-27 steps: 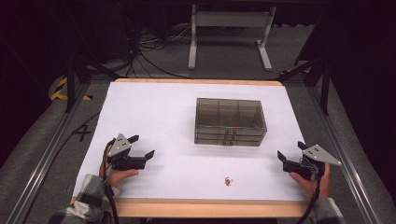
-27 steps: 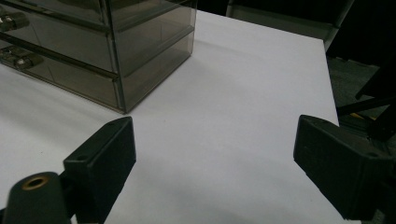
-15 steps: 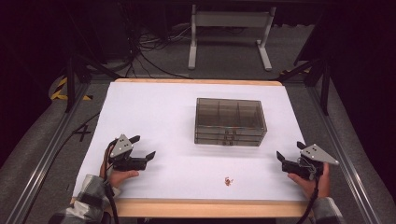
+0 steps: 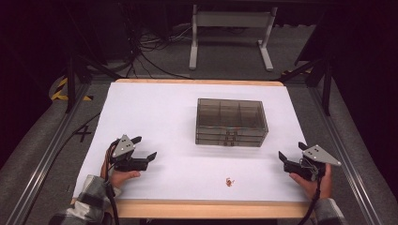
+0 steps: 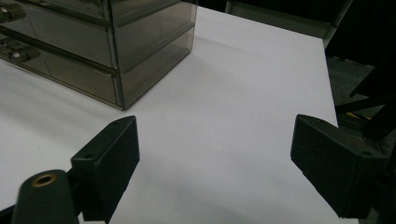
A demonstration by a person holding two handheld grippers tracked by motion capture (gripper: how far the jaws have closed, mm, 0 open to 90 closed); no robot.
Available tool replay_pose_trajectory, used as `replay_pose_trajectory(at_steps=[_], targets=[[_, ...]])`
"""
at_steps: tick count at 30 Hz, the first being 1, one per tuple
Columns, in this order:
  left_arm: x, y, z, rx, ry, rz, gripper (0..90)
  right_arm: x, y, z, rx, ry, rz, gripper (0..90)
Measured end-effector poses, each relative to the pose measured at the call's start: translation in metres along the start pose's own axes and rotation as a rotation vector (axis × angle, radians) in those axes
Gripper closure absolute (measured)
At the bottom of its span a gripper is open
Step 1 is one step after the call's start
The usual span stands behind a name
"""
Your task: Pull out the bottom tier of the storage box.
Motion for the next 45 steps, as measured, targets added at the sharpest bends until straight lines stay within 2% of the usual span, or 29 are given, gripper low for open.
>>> replay_pose_trajectory(at_steps=[3, 9, 12, 16, 19, 25, 28, 37, 41, 43, 45], targets=[[0.004, -0.001, 0.0, -0.002, -0.004, -0.019, 16.3, 0.0, 0.0, 0.0, 0.0, -0.001, 0.005, 16.8], [0.015, 0.003, -0.005, 0.003, 0.031, -0.026, 17.5, 0.002, -0.001, -0.001, 0.004, 0.024, 0.018, 18.6], [0.021, 0.007, -0.008, -0.008, 0.049, -0.027, 17.7, 0.004, -0.001, 0.001, 0.008, 0.029, 0.019, 18.7], [0.031, 0.011, -0.013, -0.028, 0.046, -0.045, 18.9, 0.01, -0.002, 0.006, 0.014, 0.02, 0.031, 19.7], [0.042, 0.018, -0.019, -0.043, 0.072, -0.057, 19.3, 0.015, -0.003, 0.011, 0.021, 0.017, 0.026, 20.9], [0.053, 0.025, -0.027, -0.069, 0.078, -0.071, 19.2, 0.019, -0.004, 0.014, 0.031, 0.019, 0.015, 22.2], [0.055, 0.028, -0.028, -0.067, 0.08, -0.075, 19.1, 0.02, -0.004, 0.015, 0.031, 0.023, 0.016, 22.9], [0.073, 0.038, -0.036, -0.099, 0.104, -0.096, 20.3, 0.027, -0.006, 0.027, 0.053, 0.008, 0.015, 23.9], [0.081, 0.042, -0.04, -0.112, 0.103, -0.113, 21.5, 0.029, -0.006, 0.032, 0.059, -0.002, 0.015, 24.1], [0.085, 0.044, -0.04, -0.115, 0.121, -0.112, 23.3, 0.029, -0.006, 0.035, 0.063, -0.004, 0.021, 24.4], [0.087, 0.046, -0.041, -0.125, 0.11, -0.114, 25.8, 0.029, -0.007, 0.037, 0.068, -0.007, 0.023, 25.0]])
Point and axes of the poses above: each handheld gripper's, and its own axes: y roughly forward along the jaws, x roughly out of its top, z roughly to its left, the point moved 3 cm from there along y, roughly forward along the jaws, and after that the axes turned 4 degrees about -y, right-handed, at the moved point
